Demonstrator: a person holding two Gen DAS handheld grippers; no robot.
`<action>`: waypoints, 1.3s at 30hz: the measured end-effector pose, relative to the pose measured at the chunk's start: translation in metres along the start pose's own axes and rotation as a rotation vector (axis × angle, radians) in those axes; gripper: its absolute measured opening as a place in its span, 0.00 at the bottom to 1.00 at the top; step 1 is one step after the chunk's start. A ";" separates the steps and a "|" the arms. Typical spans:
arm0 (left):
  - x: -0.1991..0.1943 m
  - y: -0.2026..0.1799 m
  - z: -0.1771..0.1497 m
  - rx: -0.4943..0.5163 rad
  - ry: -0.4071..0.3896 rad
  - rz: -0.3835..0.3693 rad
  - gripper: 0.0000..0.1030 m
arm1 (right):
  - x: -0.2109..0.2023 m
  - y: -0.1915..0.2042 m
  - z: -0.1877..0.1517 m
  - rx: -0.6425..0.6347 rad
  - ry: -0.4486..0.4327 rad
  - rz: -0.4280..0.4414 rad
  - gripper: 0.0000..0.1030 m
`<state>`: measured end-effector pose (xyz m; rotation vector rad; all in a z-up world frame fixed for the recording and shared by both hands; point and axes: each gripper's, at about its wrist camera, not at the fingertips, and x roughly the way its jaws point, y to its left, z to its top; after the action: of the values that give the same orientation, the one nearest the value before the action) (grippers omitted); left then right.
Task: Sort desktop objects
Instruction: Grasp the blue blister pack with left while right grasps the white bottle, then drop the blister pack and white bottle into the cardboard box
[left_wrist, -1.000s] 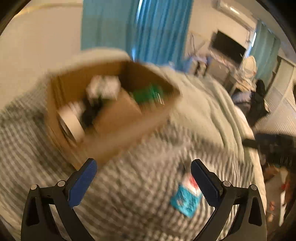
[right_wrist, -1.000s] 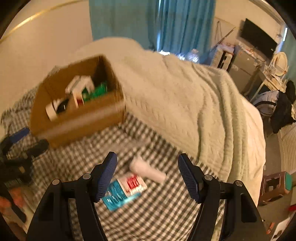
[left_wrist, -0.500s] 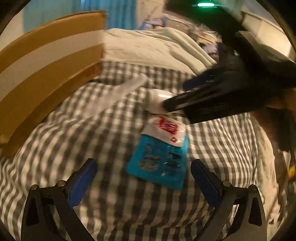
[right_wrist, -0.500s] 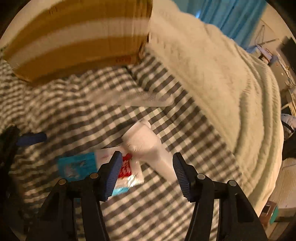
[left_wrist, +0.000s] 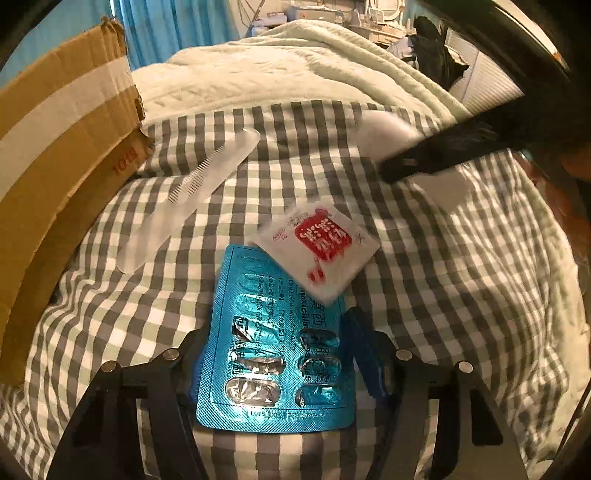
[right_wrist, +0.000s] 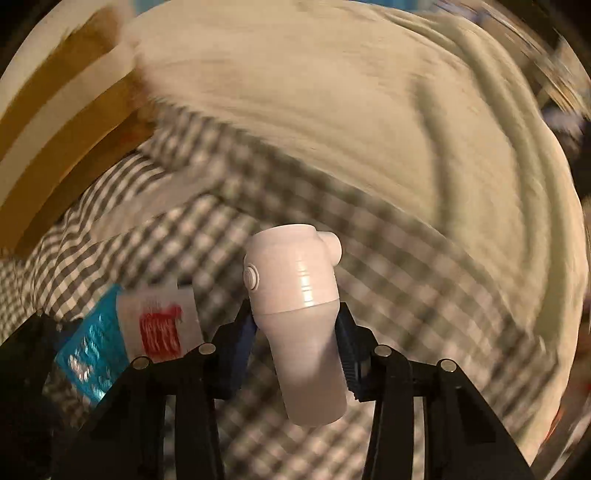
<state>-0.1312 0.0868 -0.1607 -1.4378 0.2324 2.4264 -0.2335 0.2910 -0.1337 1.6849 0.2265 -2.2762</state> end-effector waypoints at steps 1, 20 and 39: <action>-0.001 0.003 0.000 -0.012 0.009 -0.018 0.64 | -0.004 -0.006 -0.006 0.018 0.003 -0.002 0.40; -0.233 0.104 0.114 -0.117 -0.273 0.069 0.64 | -0.249 0.120 0.056 0.004 -0.257 -0.041 0.40; -0.239 0.263 0.101 -0.334 -0.299 0.204 0.73 | -0.182 0.247 0.181 0.201 -0.411 0.305 0.62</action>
<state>-0.1977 -0.1738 0.0927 -1.1950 -0.1065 2.9166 -0.2675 0.0297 0.1063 1.1891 -0.3358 -2.3956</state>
